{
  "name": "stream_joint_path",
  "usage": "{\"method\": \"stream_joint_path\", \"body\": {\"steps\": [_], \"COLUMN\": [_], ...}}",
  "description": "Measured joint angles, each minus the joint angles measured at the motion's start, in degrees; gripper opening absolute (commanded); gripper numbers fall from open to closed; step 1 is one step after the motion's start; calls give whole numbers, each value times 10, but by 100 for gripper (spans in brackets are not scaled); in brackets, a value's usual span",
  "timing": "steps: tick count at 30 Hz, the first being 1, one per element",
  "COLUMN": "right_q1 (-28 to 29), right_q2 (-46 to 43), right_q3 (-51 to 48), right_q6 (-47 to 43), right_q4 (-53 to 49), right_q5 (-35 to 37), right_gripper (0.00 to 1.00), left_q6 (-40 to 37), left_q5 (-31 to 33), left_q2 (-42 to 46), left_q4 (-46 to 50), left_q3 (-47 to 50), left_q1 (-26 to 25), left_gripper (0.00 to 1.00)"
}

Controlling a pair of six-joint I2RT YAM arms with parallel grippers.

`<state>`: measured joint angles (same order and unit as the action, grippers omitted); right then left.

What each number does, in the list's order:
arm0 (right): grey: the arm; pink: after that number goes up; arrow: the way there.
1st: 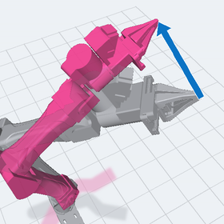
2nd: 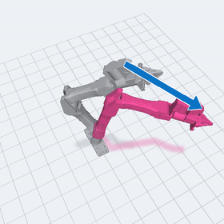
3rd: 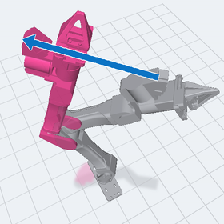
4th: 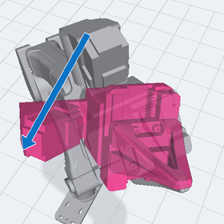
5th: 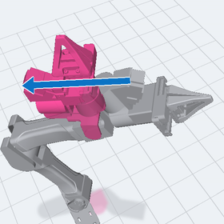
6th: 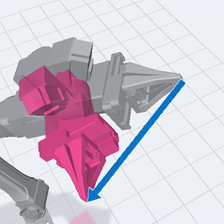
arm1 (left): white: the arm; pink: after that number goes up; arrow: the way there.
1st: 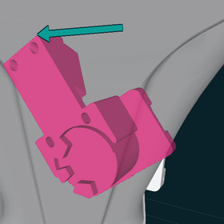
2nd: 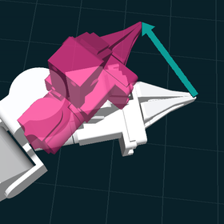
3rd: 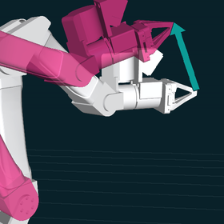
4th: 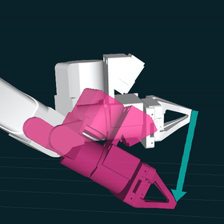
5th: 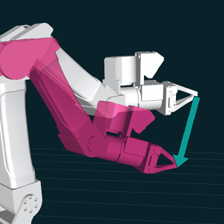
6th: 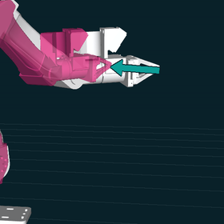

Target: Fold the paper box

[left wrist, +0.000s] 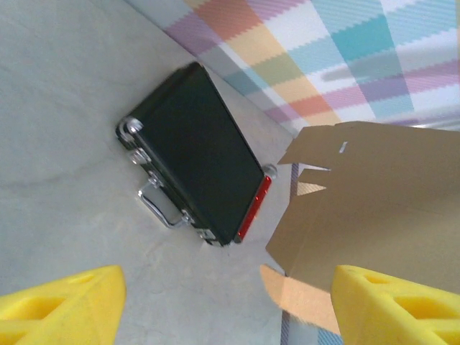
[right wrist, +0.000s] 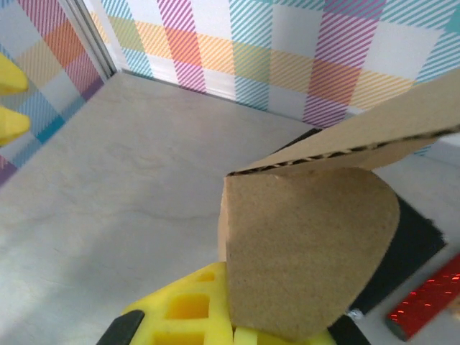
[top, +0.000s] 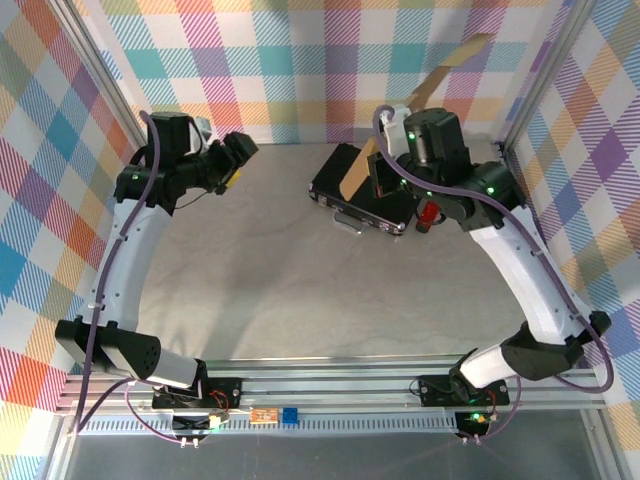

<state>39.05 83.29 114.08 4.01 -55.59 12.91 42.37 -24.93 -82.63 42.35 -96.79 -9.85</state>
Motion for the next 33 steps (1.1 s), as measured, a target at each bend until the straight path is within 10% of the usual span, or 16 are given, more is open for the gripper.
{"method": "stream_joint_path", "body": {"steps": [17, 33], "right_q1": [124, 147], "right_q2": [264, 271], "right_q3": [41, 39], "right_q6": [-123, -122], "right_q4": [-157, -154], "right_q5": [-125, -110], "right_gripper": [0, 0], "left_q6": [-23, -129], "left_q5": [-46, -4], "left_q2": [-43, -101], "left_q4": [-5, 119], "left_q3": [-19, -47], "left_q1": [-8, -10], "left_gripper": [80, 79]}}
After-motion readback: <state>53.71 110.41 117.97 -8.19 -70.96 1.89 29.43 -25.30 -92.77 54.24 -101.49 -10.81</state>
